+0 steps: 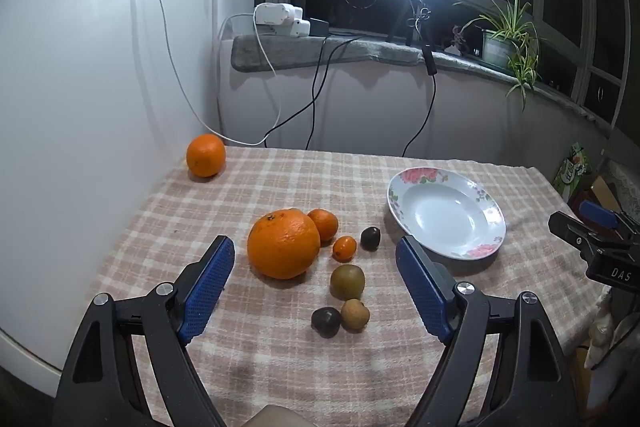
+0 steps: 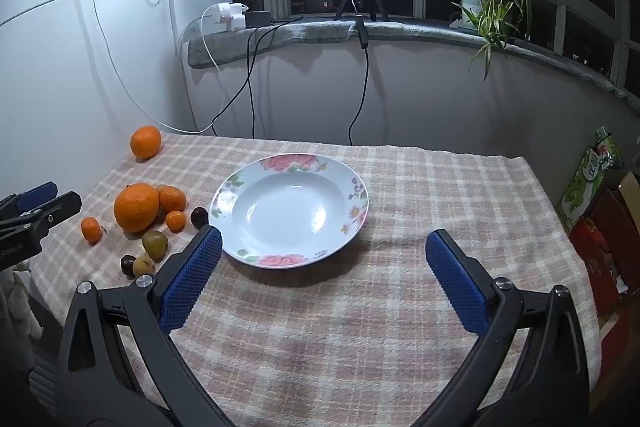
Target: Organize fruits
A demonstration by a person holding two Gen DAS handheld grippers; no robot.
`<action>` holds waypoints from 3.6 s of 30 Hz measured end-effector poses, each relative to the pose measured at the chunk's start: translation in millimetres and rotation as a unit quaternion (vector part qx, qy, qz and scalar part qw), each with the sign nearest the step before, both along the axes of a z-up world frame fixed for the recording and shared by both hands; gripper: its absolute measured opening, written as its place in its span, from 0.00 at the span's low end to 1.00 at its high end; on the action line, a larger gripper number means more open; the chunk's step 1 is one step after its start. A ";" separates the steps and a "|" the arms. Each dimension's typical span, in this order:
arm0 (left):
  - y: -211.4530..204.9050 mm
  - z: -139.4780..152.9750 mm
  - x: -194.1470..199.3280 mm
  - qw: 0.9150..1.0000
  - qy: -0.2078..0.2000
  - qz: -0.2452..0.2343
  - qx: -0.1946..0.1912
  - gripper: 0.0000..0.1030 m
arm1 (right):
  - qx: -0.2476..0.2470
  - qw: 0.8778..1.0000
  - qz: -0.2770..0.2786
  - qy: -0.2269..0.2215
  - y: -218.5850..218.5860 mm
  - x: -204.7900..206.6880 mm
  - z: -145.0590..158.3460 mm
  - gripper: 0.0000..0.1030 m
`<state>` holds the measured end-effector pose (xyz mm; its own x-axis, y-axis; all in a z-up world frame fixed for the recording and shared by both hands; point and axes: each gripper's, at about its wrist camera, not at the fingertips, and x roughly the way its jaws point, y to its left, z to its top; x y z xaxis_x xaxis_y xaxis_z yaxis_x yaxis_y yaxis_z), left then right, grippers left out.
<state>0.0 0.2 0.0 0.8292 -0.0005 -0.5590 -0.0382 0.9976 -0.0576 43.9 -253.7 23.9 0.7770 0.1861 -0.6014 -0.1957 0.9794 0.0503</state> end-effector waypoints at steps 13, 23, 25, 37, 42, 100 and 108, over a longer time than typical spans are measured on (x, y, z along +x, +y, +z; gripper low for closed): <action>0.4 -0.4 -0.2 1.000 0.000 -0.001 -0.002 0.81 | -0.001 1.000 0.004 0.001 3.1 -0.3 0.4 1.00; 1.0 -3.0 1.8 1.000 -0.001 -0.001 -0.001 0.81 | -0.001 1.000 0.005 0.001 3.3 0.0 0.3 1.00; 0.7 -2.8 1.9 1.000 -0.001 -0.001 -0.001 0.81 | -0.001 1.000 0.005 0.001 3.2 0.0 0.4 1.00; -0.1 -2.9 1.8 1.000 -0.001 -0.001 -0.001 0.81 | -0.003 1.000 0.008 0.002 6.1 -0.2 -1.0 1.00; -0.1 -3.0 1.8 1.000 -0.001 -0.001 -0.001 0.81 | -0.004 1.000 0.009 0.003 8.7 0.2 -1.5 1.00; 76.3 -65.9 -8.3 0.992 0.070 0.026 -0.104 0.71 | 0.053 0.964 0.228 0.123 126.7 51.8 -53.6 0.96; 55.5 -72.7 -2.4 0.985 0.087 -0.045 -0.142 0.51 | 0.055 0.946 0.279 0.155 143.5 41.9 -69.9 0.66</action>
<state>-2.4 55.6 -72.6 0.7099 -0.2464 -0.6598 0.0157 0.9421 -0.3349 85.8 -110.3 -46.0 0.3293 0.5894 -0.7377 -0.6395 0.7140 0.2851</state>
